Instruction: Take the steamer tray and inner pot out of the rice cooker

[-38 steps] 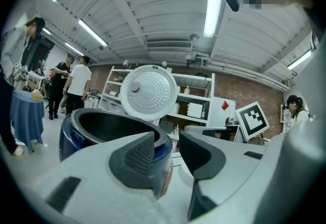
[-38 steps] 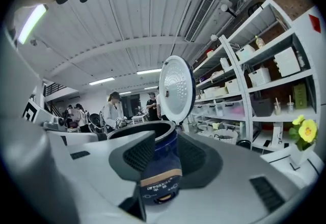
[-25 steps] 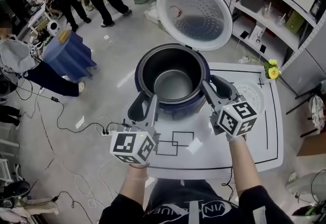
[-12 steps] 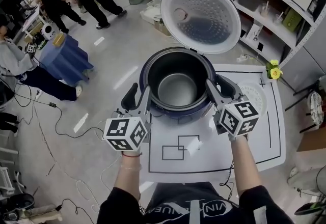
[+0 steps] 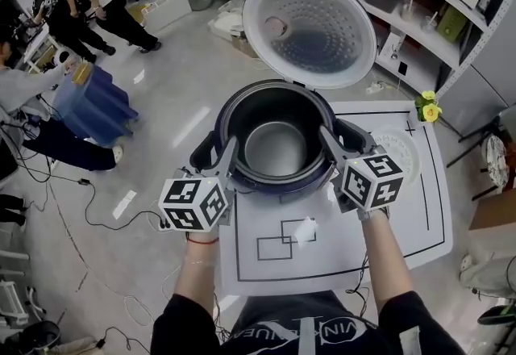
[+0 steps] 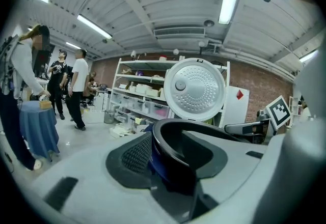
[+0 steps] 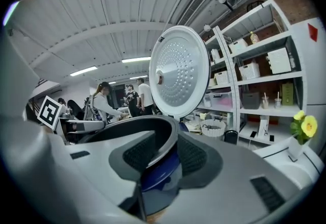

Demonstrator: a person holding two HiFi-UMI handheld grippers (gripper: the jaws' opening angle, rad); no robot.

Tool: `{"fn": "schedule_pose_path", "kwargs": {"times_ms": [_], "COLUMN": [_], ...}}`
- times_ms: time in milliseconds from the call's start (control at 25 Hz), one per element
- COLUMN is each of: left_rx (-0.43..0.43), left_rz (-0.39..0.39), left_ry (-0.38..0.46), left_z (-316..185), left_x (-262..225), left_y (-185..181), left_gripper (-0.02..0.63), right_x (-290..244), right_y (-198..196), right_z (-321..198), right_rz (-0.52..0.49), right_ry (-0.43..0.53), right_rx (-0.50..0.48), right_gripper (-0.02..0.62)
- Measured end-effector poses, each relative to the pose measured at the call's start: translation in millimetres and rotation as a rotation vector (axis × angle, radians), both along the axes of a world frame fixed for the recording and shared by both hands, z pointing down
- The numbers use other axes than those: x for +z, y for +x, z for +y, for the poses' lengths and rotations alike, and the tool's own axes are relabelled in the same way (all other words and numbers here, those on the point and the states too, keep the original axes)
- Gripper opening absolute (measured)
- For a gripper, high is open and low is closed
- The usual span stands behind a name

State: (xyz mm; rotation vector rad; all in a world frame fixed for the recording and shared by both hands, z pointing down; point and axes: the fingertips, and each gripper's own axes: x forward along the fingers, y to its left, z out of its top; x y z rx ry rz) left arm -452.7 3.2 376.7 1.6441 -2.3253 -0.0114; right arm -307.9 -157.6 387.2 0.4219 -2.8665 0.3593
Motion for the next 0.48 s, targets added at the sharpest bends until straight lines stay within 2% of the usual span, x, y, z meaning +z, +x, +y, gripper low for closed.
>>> {"fn": "schedule_pose_path", "kwargs": {"times_ms": [120, 280, 400, 480], "left_rx": [0.031, 0.047, 0.039, 0.019], "left_rz": [-0.013, 0.009, 0.066, 0.108], "left_ry": [-0.016, -0.043, -0.040, -0.016], "left_z": [-9, -11, -10, -8], "left_x": [-3, 4, 7, 8], "left_y": [-1, 1, 1, -1], "left_gripper": [0.167, 0.169, 0.166, 0.153], "right_x": [3, 7, 8, 8], "right_y": [-1, 1, -1, -2], "right_z": [-6, -5, -4, -4], "right_rz": [0.034, 0.065, 0.084, 0.072], "right_ry": [-0.015, 0.002, 0.015, -0.009], "right_rx": [0.019, 0.030, 0.039, 0.048], "right_gripper": [0.120, 0.120, 0.120, 0.120]}}
